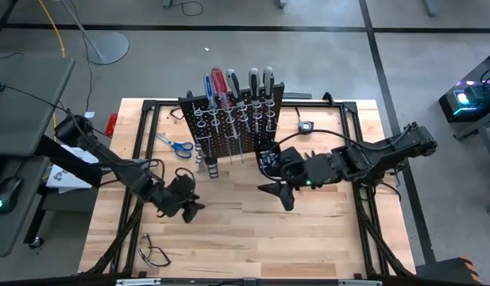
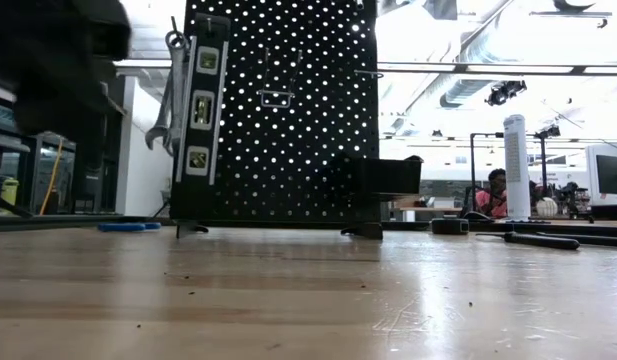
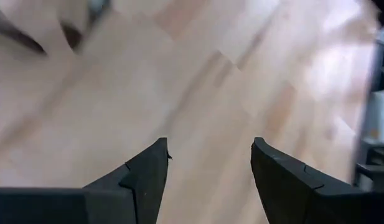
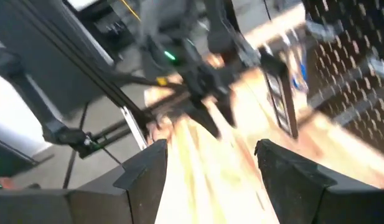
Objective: Hang tools onto peg board
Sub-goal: Hang the black pliers on the pegboard
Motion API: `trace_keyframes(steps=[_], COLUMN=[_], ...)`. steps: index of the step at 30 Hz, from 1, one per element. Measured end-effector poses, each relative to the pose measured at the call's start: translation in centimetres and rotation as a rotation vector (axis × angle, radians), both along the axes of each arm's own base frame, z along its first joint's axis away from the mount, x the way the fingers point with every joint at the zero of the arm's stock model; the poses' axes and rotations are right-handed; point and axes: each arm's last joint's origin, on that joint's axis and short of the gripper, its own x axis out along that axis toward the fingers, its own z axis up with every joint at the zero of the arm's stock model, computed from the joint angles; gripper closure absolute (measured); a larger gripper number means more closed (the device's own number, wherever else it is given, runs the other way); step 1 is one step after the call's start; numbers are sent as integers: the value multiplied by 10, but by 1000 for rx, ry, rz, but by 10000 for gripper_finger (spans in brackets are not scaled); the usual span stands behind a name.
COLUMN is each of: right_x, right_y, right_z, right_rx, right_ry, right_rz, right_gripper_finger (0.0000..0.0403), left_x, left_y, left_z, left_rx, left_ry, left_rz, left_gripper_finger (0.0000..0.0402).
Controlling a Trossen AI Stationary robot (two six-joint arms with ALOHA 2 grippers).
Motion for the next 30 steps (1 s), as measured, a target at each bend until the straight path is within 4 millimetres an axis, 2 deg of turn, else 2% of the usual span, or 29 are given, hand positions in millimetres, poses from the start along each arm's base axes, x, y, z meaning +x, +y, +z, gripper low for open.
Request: trace_keyframes(steps=[8, 11, 13, 17, 20, 24, 27, 30], right_x=[-16, -22, -26, -35, -45, -60, -68, -71], right_y=[4, 8, 11, 13, -5, -44, -74, -97], right_z=[-29, -46, -63, -114, -156, -202, -228, -244], right_rx=[97, 168, 205, 237, 267, 293, 316, 356], right_ry=[316, 487, 627, 841, 972, 1139, 1179, 1153], right_rz=[-111, -173, -223, -364, -510, -650, -700, -728], right_gripper_finger=[164, 164, 164, 164, 164, 164, 164, 164], left_x=[-23, -32, -36, -43, -45, -46, -47, -48], left_y=[-43, -61, -72, -85, -91, -93, -93, -93], left_z=[-4, -10, -17, -32, -38, -36, -33, -32], left_rx=[-170, -236, -274, -308, -331, -348, -349, -356], left_ry=[-50, -60, -58, -31, -23, -33, -37, -25], left_rz=[27, 39, 51, 99, 119, 104, 88, 65], left_gripper_finger=[193, 193, 193, 193, 193, 193, 193, 193])
